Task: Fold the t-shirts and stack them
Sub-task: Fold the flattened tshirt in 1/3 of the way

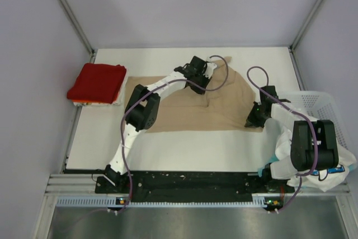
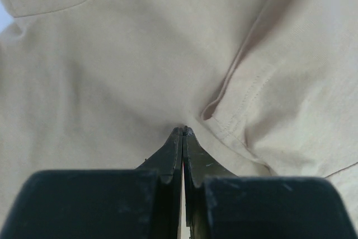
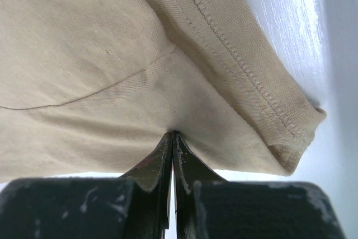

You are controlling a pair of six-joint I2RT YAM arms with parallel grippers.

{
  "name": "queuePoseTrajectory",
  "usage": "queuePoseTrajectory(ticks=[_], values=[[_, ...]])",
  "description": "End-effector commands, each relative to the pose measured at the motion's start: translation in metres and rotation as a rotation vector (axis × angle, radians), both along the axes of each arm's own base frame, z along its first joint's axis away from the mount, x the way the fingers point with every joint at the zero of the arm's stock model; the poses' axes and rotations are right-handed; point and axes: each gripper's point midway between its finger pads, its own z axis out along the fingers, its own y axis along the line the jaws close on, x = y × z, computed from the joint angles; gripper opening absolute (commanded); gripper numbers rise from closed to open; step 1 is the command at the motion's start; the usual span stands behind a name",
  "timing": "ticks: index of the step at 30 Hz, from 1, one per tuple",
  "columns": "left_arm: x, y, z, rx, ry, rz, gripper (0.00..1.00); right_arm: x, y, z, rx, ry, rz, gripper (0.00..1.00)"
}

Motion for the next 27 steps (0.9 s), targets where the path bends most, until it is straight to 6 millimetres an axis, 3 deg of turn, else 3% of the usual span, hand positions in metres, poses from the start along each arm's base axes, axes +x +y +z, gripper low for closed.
queuePoseTrajectory(ticks=[1,7,11,14,17,18,21,22,24,27], values=[[0.003,-0.013,0.020,-0.023,-0.035,0.018,0.00,-0.020,-0.018,-0.012,-0.066,0.069,-0.036,0.00],[0.014,-0.007,0.051,-0.024,-0.113,0.022,0.08,-0.003,-0.016,0.012,-0.063,-0.004,0.016,0.00],[0.012,-0.009,0.088,-0.046,-0.180,-0.038,0.22,0.029,-0.012,0.055,-0.066,-0.126,0.069,0.00],[-0.004,-0.018,0.098,-0.102,-0.157,-0.127,0.33,0.059,-0.006,0.085,-0.073,-0.222,0.114,0.04],[-0.021,-0.032,0.086,-0.152,-0.095,-0.198,0.38,0.094,-0.006,0.097,-0.079,-0.263,0.108,0.06],[-0.022,-0.034,0.072,-0.135,-0.069,-0.194,0.38,0.107,-0.006,0.097,-0.079,-0.269,0.104,0.06],[-0.013,-0.035,0.043,-0.087,-0.015,-0.130,0.40,0.140,0.008,0.087,-0.012,-0.247,0.125,0.02],[-0.008,-0.035,0.039,-0.087,-0.006,-0.099,0.41,0.148,0.013,0.075,0.015,-0.221,0.131,0.01],[0.003,-0.033,0.028,-0.088,-0.004,-0.041,0.43,0.165,0.021,0.069,0.046,-0.235,0.144,0.00],[0.010,-0.031,0.017,-0.065,-0.012,-0.003,0.42,0.172,0.018,0.045,0.029,-0.206,0.141,0.00]])
